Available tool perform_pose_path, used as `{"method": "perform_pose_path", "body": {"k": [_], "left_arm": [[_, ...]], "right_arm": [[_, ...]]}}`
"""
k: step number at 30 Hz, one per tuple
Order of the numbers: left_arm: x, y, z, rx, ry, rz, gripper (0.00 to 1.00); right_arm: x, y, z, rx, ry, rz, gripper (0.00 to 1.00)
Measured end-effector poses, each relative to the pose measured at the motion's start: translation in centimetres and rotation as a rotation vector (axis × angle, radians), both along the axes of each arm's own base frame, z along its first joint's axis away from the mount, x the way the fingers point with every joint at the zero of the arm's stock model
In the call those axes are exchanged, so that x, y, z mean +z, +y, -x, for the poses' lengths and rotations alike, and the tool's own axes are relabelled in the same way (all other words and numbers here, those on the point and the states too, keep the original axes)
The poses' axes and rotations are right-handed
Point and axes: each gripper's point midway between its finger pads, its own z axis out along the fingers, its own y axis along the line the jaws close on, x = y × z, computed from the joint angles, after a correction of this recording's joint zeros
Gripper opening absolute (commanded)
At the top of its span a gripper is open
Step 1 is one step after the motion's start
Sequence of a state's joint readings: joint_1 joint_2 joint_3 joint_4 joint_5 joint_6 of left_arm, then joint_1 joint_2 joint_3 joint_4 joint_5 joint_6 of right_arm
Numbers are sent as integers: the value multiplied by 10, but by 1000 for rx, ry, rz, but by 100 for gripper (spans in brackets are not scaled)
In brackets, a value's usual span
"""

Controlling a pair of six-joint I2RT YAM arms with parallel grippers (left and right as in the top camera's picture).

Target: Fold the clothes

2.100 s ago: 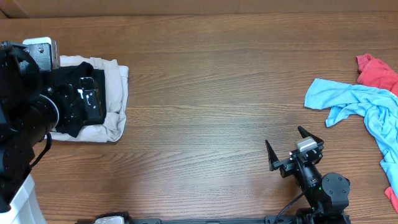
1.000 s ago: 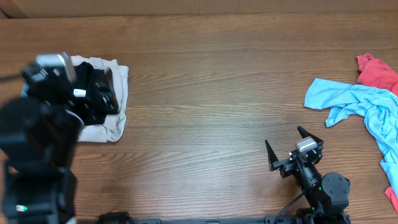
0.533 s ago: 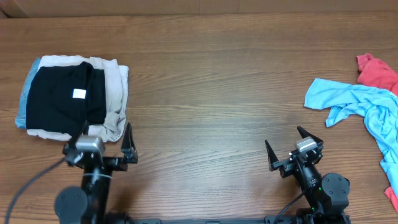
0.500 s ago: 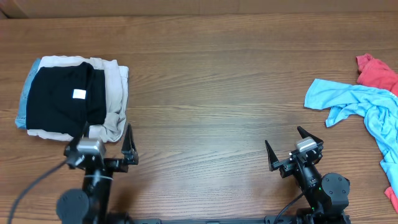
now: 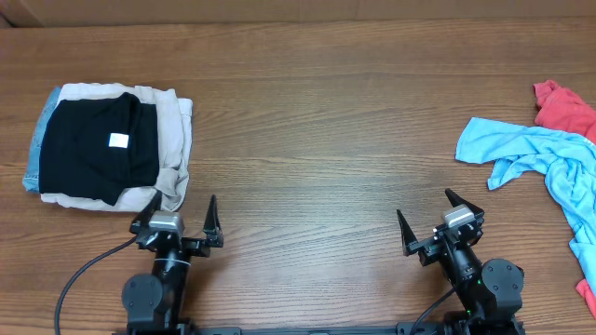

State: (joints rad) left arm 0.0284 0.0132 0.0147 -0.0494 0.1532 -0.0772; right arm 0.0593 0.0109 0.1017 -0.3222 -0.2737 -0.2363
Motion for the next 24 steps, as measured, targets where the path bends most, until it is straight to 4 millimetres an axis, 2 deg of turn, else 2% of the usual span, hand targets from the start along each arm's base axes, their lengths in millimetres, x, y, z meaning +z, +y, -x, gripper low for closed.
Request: {"method": "perform_pose_path", "body": {"k": [2,24], "left_arm": [[-6,-2,0,-9,20,0,100],[-6,-2,0,-9,18,0,100]], "right_arm": [[0,0,0,0,0,0,100],[0,0,0,0,-1,0,100]]}}
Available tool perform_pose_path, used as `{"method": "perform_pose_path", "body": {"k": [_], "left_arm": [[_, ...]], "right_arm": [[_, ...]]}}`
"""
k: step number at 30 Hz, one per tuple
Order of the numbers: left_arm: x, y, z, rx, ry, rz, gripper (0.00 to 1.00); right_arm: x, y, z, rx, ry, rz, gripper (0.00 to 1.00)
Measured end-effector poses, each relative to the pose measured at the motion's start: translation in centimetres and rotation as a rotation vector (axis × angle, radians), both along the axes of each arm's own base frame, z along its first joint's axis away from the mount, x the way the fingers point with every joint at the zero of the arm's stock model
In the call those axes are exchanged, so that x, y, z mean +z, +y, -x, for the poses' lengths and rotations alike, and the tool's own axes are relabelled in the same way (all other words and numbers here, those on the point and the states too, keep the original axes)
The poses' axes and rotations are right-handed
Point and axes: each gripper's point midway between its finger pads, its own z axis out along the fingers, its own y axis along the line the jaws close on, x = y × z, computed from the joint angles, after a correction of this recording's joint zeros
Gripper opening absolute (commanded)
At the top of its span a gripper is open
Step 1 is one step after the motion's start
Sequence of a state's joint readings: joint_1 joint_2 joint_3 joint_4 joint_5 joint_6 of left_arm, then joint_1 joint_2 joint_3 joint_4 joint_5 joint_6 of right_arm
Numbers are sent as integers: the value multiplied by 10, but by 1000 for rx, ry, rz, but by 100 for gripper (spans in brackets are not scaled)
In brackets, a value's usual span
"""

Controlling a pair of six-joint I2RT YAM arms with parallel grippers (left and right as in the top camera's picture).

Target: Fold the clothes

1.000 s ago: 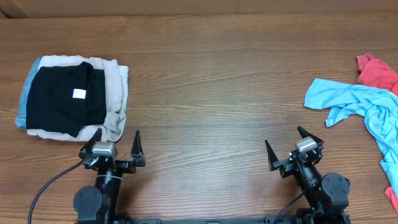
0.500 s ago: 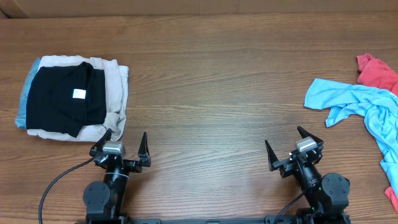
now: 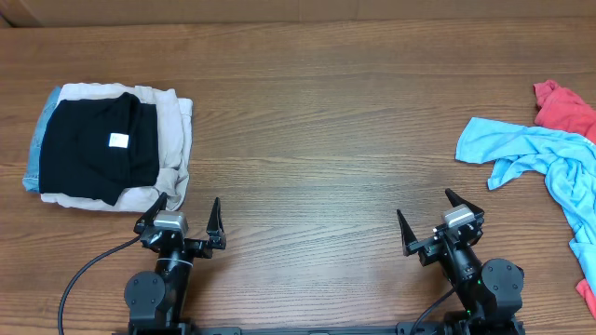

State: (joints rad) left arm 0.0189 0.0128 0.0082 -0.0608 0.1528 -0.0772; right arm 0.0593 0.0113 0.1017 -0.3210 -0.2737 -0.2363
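Observation:
A stack of folded clothes lies at the left of the table, a black garment on top of a beige one, with a strip of light blue at its left edge. At the right edge lies a crumpled light blue garment, and a red one behind it. My left gripper stands open at the front left, just below the stack's near right corner. My right gripper stands open at the front right, well left of the blue garment. Neither holds anything.
The wooden table stretches between the stack and the loose garments. A black cable runs from the left arm's base to the front edge. More red cloth shows at the bottom right corner.
My left gripper has shifted slightly to the right and a little toward the front edge, away from the stack's corner. The right gripper and the clothes are unchanged.

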Motion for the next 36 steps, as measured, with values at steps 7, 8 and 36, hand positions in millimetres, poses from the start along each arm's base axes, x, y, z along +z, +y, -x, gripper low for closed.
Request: {"method": "perform_pose_path", "body": {"k": [7,8,36], "left_arm": [[0,0,0,0,0,0,100],[0,0,0,0,0,0,100],[0,-19,2,-76,0,0,100]], "right_arm": [[0,0,0,0,0,0,100],[0,0,0,0,0,0,100],[0,0,0,0,0,0,100]]}}
